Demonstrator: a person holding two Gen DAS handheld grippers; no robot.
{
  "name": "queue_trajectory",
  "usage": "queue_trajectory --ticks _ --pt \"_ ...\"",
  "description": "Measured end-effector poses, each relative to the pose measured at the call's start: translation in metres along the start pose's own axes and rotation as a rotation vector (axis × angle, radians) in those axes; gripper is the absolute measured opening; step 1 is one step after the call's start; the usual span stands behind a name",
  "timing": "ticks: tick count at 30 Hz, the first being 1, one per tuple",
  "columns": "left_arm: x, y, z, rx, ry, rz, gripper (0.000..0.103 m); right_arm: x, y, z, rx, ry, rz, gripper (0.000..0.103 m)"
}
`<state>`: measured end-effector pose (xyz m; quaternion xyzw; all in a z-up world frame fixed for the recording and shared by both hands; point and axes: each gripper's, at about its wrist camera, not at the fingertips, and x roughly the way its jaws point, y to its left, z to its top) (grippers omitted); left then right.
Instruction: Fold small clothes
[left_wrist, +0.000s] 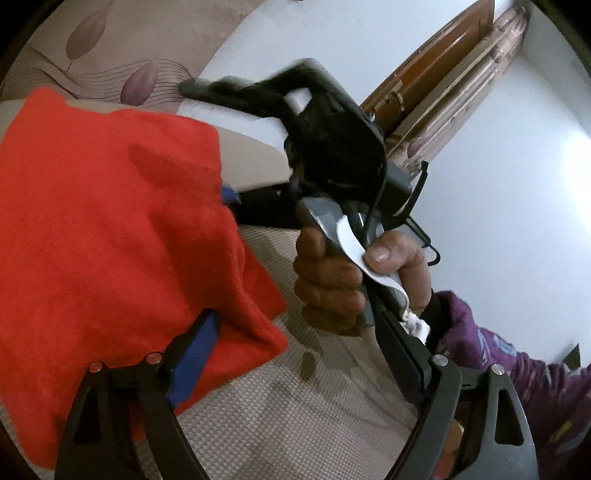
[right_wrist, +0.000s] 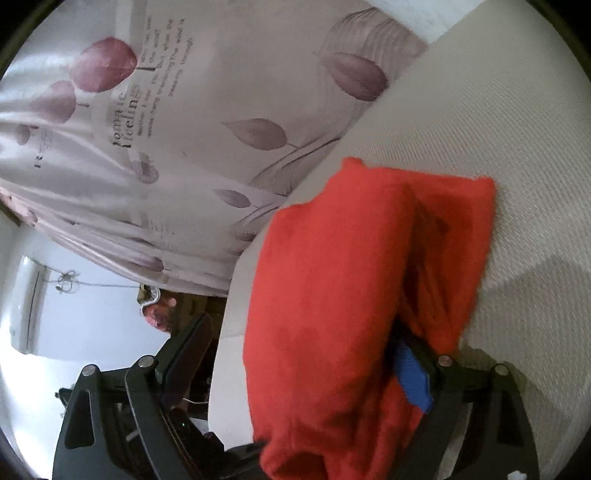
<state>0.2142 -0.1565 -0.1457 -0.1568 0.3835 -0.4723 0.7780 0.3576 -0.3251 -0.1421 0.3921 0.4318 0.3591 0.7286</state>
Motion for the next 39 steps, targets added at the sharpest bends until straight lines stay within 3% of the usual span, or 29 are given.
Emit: queue_trajectory --ticks 1,2,5,10,14,18,21,25,27,29,33,35,39 --pt "0.0 0.0 -0.002 0.001 -0.006 0.002 0.086 0.004 0.006 0.0 -0.048 0.015 -0.049 0.016" --pt "-0.001 -0.001 -0.004 -0.002 -0.02 0.002 0.086 0.009 0.012 0.001 -0.084 0.032 -0.112 0.015" --pt "-0.008 -0.005 -0.006 -0.014 -0.064 -0.001 0.086 0.01 0.034 0.007 -0.202 0.022 -0.209 0.014" --pt "0.004 -0.004 -0.003 -0.035 -0.048 -0.016 0.086 0.004 0.056 0.03 -0.321 0.012 -0.262 0.014" --pt "0.005 -0.006 -0.006 -0.035 -0.018 -0.048 0.088 0.01 0.023 0.037 -0.283 0.049 -0.318 0.014" --pt "0.0 -0.003 -0.005 -0.053 -0.015 -0.085 0.088 0.003 -0.015 0.035 -0.161 0.021 -0.252 0.013" --pt "-0.003 -0.002 -0.003 -0.062 -0.021 -0.105 0.088 -0.009 -0.008 0.031 -0.138 -0.004 -0.202 0.013" --pt "-0.007 0.004 -0.002 -0.096 -0.015 -0.138 0.088 -0.01 -0.002 0.033 -0.172 0.01 -0.25 0.014" --pt "-0.012 0.006 -0.003 -0.121 -0.011 -0.156 0.088 -0.009 -0.013 0.031 -0.117 0.034 -0.227 0.019" --pt "-0.02 0.009 -0.004 -0.16 -0.01 -0.17 0.088 -0.027 -0.016 0.023 -0.077 -0.018 -0.181 0.021" --pt "-0.055 0.019 0.0 -0.199 -0.102 -0.147 0.088 -0.073 0.011 -0.018 -0.165 -0.102 -0.167 0.025" --pt "-0.077 0.026 0.003 -0.227 -0.157 -0.143 0.088 -0.088 0.03 -0.045 -0.242 -0.094 -0.147 0.029" --pt "-0.091 0.042 0.011 -0.202 -0.176 -0.005 0.088 -0.079 0.048 -0.081 -0.375 -0.014 -0.194 0.033"
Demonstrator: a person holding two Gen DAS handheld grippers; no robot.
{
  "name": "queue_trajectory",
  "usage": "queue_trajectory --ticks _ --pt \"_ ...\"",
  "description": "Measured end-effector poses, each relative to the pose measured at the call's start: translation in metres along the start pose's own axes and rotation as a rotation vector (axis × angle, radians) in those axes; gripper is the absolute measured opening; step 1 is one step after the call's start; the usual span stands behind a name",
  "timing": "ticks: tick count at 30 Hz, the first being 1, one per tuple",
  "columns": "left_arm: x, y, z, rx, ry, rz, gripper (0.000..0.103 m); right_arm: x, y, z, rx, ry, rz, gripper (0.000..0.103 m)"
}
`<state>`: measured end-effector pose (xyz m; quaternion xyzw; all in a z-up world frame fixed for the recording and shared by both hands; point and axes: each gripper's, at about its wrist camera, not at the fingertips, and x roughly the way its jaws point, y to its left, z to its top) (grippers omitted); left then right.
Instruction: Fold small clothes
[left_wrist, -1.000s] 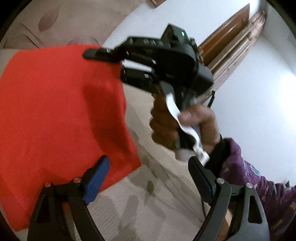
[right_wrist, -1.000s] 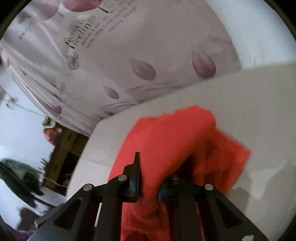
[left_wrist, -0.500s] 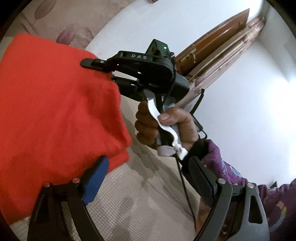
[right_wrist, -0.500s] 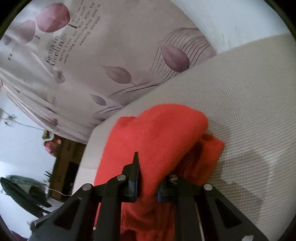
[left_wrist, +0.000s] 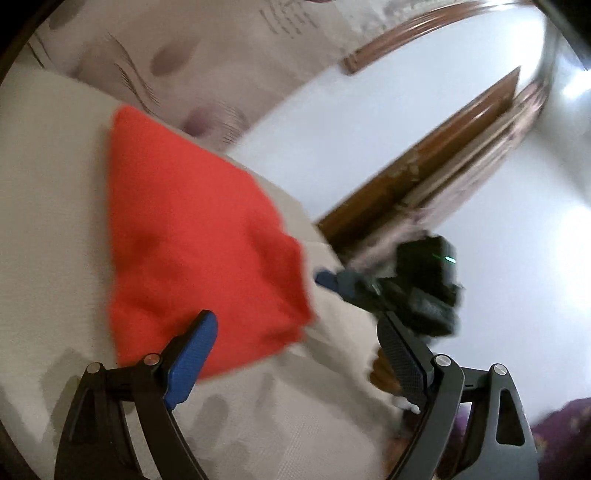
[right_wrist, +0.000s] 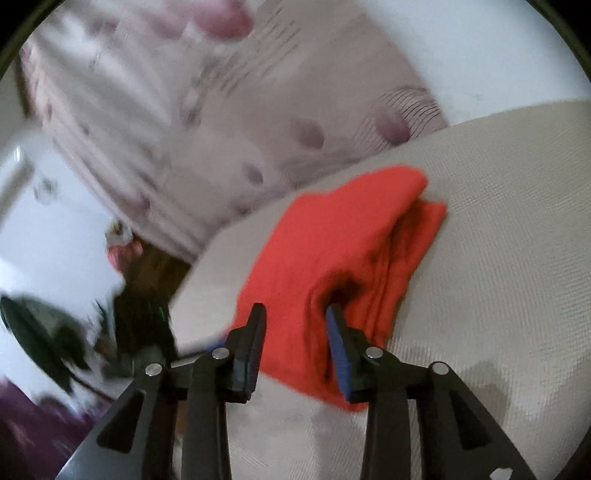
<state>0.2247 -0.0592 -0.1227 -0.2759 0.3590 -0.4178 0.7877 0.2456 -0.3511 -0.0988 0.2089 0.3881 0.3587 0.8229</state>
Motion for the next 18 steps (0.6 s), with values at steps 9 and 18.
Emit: queue_trajectory --ticks 9,18 --pt "0.0 0.012 0.006 0.002 -0.015 0.061 0.088 0.031 0.004 -0.035 -0.033 0.154 -0.096 0.005" --pt "-0.007 -0.007 -0.009 0.125 -0.017 0.128 0.088 0.024 -0.028 -0.042 0.096 0.16 -0.059 0.004"
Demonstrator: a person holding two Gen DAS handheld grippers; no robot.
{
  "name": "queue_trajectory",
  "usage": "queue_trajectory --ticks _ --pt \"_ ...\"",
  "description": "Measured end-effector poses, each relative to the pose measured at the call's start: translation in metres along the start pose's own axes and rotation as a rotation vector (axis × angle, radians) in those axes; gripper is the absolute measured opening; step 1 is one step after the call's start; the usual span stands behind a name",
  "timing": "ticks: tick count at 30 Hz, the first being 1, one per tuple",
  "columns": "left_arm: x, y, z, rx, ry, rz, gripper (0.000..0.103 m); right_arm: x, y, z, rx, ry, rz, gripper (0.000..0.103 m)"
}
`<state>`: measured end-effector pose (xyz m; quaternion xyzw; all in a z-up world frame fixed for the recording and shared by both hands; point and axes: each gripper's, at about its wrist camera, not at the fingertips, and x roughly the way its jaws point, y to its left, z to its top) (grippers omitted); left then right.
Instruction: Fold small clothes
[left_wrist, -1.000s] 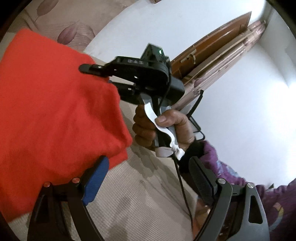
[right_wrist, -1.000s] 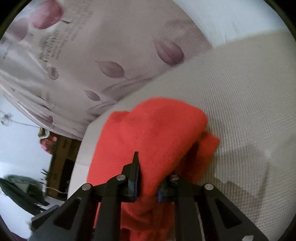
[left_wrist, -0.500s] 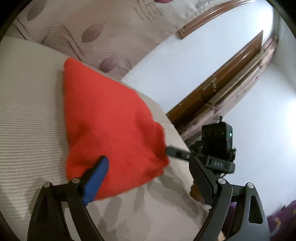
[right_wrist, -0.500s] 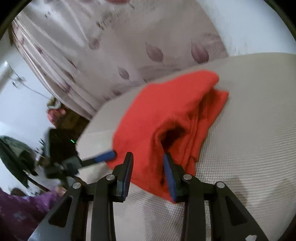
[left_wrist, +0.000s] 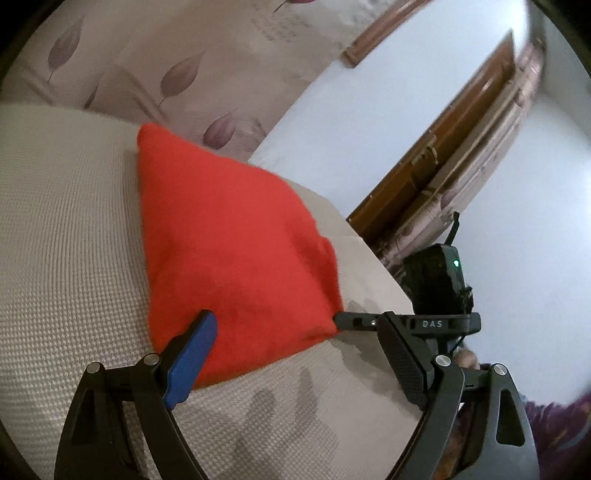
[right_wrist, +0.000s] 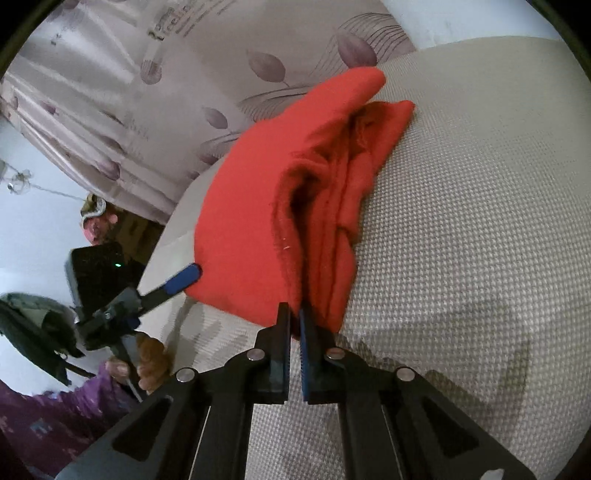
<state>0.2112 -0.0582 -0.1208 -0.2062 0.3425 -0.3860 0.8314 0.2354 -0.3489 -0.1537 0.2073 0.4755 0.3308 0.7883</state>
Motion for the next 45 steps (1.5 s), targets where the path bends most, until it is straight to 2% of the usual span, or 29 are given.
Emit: queue_trajectory --ticks 5,9,11,14,16,18,19,23,26,27,30,32,34,35,37,40,45 --pt "-0.007 -0.018 0.011 0.004 -0.072 -0.044 0.088 -0.004 0.001 0.0 0.027 -0.019 -0.016 0.004" --pt "0.017 -0.049 0.022 0.129 -0.058 -0.063 0.088 -0.004 0.002 -0.002 0.027 0.008 -0.054 0.003" --pt "0.036 -0.055 0.025 0.131 -0.01 -0.085 0.088 -0.003 0.001 -0.001 0.032 0.015 -0.053 0.003" --pt "0.072 -0.05 0.019 0.044 0.092 -0.149 0.088 -0.003 -0.005 -0.001 0.062 0.014 -0.01 0.003" --pt "0.091 -0.049 0.011 0.037 0.169 -0.148 0.087 -0.007 -0.013 -0.004 0.095 0.01 0.031 0.004" --pt "0.093 -0.052 0.012 0.049 0.18 -0.166 0.086 -0.014 -0.022 -0.004 0.122 -0.007 0.054 0.007" --pt "0.095 -0.053 0.012 0.054 0.194 -0.177 0.086 -0.022 -0.028 -0.002 0.131 -0.027 0.036 0.009" --pt "0.1 -0.055 0.01 0.069 0.237 -0.176 0.086 -0.048 -0.031 0.033 0.121 -0.118 -0.043 0.012" --pt "0.099 -0.055 0.009 0.066 0.237 -0.179 0.086 -0.043 -0.006 0.077 0.005 -0.16 -0.113 0.015" --pt "0.098 -0.054 0.009 0.061 0.236 -0.183 0.086 -0.038 0.005 0.09 -0.046 -0.173 -0.11 0.015" --pt "0.1 -0.057 0.008 0.064 0.239 -0.177 0.086 -0.015 0.037 0.122 -0.187 -0.185 -0.028 0.015" --pt "0.099 -0.057 0.009 0.063 0.239 -0.177 0.086 0.009 0.055 0.133 -0.297 -0.159 -0.071 0.015" --pt "0.097 -0.056 0.008 0.055 0.235 -0.188 0.086 0.038 0.054 0.141 -0.355 -0.112 -0.185 0.015" --pt "0.096 -0.055 0.009 0.048 0.23 -0.196 0.086 0.049 0.047 0.143 -0.355 -0.092 -0.243 0.014" --pt "0.095 -0.052 0.009 0.038 0.225 -0.207 0.086 0.07 0.019 0.145 -0.319 -0.04 -0.329 0.006" --pt "0.094 -0.052 0.009 0.036 0.223 -0.212 0.086 0.064 -0.008 0.149 -0.193 -0.074 -0.232 0.0" --pt "0.09 -0.05 0.008 0.04 0.224 -0.204 0.087 0.054 -0.021 0.148 -0.097 -0.102 -0.136 0.0"
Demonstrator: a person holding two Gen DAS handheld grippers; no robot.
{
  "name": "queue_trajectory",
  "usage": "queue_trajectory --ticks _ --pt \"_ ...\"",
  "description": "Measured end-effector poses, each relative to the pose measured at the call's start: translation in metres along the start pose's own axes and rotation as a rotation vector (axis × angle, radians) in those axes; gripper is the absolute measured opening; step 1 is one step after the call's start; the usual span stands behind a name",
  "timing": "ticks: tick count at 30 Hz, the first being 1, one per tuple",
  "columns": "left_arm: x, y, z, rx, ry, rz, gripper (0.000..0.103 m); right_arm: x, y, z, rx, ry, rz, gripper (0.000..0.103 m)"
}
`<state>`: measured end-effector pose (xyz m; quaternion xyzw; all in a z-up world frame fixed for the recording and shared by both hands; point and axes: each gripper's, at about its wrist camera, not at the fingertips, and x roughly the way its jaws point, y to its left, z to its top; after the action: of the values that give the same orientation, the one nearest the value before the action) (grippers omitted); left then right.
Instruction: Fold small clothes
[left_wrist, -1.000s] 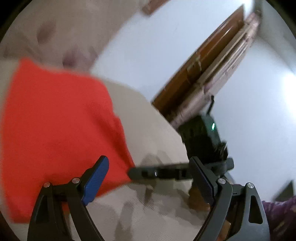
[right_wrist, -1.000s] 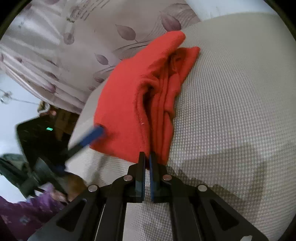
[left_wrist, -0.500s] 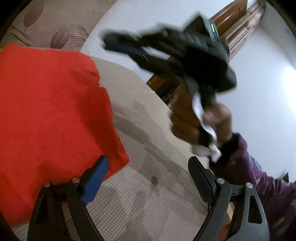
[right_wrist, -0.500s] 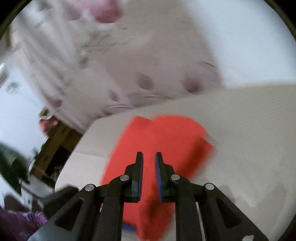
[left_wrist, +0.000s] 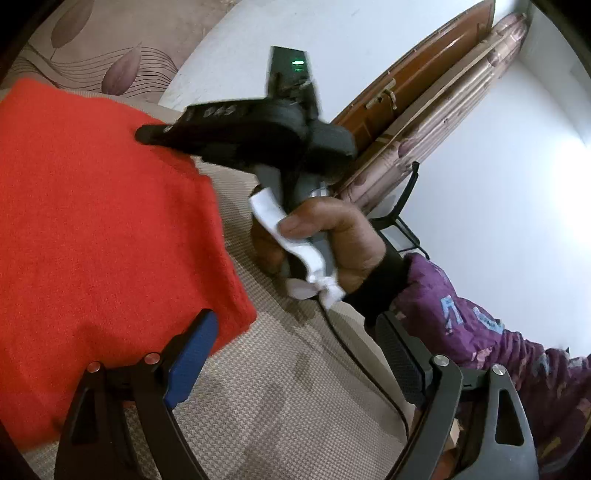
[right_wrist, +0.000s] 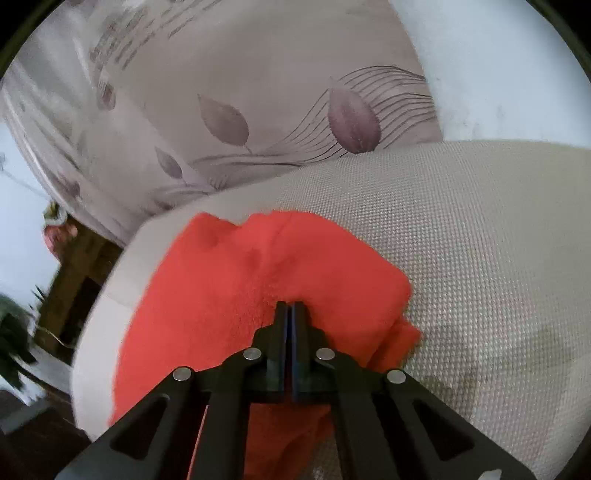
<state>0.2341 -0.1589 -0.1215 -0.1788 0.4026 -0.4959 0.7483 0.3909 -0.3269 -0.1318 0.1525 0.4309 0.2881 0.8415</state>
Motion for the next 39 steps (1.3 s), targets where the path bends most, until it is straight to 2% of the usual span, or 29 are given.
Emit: queue_trajectory --ticks 2,4,6,8,9,11,16,18,22,27,30,33,39 --pt "0.006 0.0 0.0 0.001 0.001 0.003 0.087 -0.02 0.003 -0.001 0.027 -0.07 0.05 0.013" --pt "0.008 0.0 0.0 0.002 0.002 0.006 0.087 -0.044 0.014 -0.008 0.008 -0.128 0.136 0.013" --pt "0.009 0.0 0.001 0.003 0.003 0.01 0.087 -0.061 0.035 -0.025 -0.069 -0.112 0.177 0.013" --pt "0.01 0.0 0.0 0.004 0.004 0.013 0.087 -0.063 0.05 -0.045 -0.169 -0.049 0.132 0.012" --pt "0.01 0.0 0.0 0.005 0.005 0.015 0.087 -0.058 0.056 -0.057 -0.218 -0.004 0.077 0.012" --pt "0.011 0.0 0.002 0.006 0.007 0.017 0.087 -0.042 0.057 -0.078 -0.281 0.079 -0.074 0.005" --pt "0.006 -0.007 -0.004 0.018 -0.012 0.078 0.087 -0.045 0.044 -0.085 -0.203 0.029 -0.054 0.001" --pt "0.0 -0.012 -0.009 0.018 -0.034 0.13 0.087 -0.043 0.047 -0.085 -0.21 0.032 -0.068 0.001" --pt "-0.024 -0.032 -0.021 0.066 -0.097 0.308 0.087 -0.044 0.045 -0.087 -0.172 0.024 -0.056 0.001" --pt "-0.046 -0.045 -0.013 0.144 -0.123 0.547 0.087 -0.046 0.048 -0.091 -0.19 0.003 -0.098 0.001" --pt "-0.055 -0.045 -0.008 0.186 -0.144 0.654 0.087 -0.048 0.047 -0.092 -0.179 -0.006 -0.103 0.001" --pt "-0.059 -0.039 -0.002 0.2 -0.145 0.74 0.088 -0.047 0.048 -0.093 -0.18 -0.012 -0.118 0.001" --pt "-0.064 -0.022 0.002 0.192 -0.14 0.809 0.088 -0.048 0.05 -0.094 -0.189 -0.022 -0.136 0.001"
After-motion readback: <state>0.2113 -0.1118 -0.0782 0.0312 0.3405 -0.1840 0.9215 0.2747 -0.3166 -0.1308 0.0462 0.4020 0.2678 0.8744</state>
